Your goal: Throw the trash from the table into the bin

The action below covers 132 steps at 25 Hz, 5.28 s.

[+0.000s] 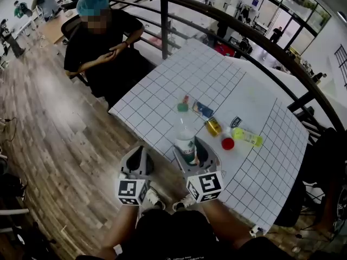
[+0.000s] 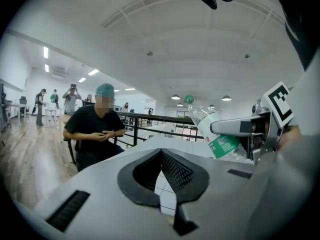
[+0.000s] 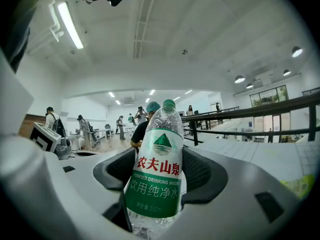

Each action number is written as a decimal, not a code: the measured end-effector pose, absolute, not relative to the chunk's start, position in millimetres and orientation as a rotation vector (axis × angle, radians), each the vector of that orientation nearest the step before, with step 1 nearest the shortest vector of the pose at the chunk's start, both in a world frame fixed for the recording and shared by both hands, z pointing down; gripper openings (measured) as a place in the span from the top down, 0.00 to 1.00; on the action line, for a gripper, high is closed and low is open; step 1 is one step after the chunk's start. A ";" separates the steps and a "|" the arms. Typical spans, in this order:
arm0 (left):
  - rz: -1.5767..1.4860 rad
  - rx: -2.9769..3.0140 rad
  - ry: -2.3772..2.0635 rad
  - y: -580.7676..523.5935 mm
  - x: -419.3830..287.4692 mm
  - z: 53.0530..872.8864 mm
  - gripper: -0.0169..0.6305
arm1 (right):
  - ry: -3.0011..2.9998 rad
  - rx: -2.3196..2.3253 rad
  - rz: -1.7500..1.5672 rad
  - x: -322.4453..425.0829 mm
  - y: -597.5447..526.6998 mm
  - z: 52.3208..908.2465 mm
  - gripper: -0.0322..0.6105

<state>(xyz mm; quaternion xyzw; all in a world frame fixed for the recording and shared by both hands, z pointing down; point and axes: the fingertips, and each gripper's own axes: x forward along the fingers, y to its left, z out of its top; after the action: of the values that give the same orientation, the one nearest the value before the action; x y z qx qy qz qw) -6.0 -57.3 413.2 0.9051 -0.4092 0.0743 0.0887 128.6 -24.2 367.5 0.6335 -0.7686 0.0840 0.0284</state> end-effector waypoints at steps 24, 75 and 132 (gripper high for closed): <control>0.203 2.369 -1.516 -70.4 -214.1 527.6 0.94 | -2.540 1.353 0.408 -102.6 -88.9 509.0 0.47; 0.552 2.058 -1.378 -30.5 -265.6 931.9 0.94 | -1.898 0.950 1.123 -146.1 -38.4 1061.5 0.44; 0.111 2.576 -1.526 -58.6 -205.7 448.9 0.94 | -2.693 1.504 0.013 -105.2 -63.0 426.6 0.91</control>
<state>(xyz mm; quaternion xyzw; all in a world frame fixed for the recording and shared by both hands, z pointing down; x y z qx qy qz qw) -205.7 -58.6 448.9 0.8575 -0.5081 0.0370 0.0725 -105.2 -63.0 426.6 0.4874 -0.8727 0.0041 0.0283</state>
